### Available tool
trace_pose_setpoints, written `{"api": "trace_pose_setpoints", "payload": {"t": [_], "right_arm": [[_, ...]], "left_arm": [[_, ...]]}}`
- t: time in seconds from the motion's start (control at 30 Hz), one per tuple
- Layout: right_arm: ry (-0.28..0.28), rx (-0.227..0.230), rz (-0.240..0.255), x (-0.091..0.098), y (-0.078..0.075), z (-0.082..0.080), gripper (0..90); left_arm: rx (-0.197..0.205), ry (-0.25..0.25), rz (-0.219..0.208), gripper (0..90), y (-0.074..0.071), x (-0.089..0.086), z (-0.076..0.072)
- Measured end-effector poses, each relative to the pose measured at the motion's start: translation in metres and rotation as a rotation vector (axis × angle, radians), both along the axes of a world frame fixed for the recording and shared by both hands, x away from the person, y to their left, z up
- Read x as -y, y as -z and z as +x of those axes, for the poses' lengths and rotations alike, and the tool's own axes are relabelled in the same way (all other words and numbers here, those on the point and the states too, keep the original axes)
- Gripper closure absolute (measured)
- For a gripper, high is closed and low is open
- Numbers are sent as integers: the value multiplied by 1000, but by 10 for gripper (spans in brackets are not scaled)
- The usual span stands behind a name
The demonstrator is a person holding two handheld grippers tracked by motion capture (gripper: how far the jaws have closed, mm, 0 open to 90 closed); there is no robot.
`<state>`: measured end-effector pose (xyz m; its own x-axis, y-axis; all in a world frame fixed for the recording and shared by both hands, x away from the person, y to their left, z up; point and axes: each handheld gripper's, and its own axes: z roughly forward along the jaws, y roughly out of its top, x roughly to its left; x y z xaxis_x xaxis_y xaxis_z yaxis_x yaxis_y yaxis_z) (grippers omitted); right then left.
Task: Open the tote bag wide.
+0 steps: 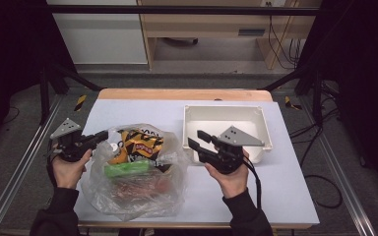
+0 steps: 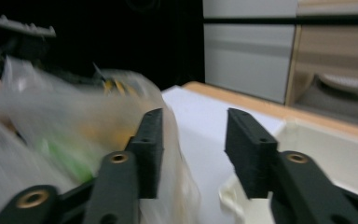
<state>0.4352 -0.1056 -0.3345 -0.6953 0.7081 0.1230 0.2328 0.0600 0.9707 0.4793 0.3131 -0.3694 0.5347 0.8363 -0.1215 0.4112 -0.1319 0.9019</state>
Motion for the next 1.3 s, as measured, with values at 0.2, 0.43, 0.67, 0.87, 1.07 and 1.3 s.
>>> {"api": "trace_pose_setpoints", "payload": {"t": [0.2, 0.43, 0.67, 0.87, 1.07, 1.3], "right_arm": [[-23, 36, 13, -31, -34, 9, 362], [-22, -52, -158, -47, -14, 14, 451], [-45, -140, -156, -25, 16, 7, 595], [-94, -172, -164, -19, 31, 0, 873], [-42, -135, -166, -18, 33, 2, 900], [-61, -165, -197, -27, 43, 6, 900]], "left_arm": [[43, 24, 17, 900, -11, 10, -9], [55, 23, 29, 900, -15, 11, -12], [62, 28, 16, 900, -16, 11, -12], [75, 34, 14, 900, -19, 14, -13], [44, 14, 76, 900, -17, 21, 3], [-48, 34, 84, 900, 0, 27, 20]]}}
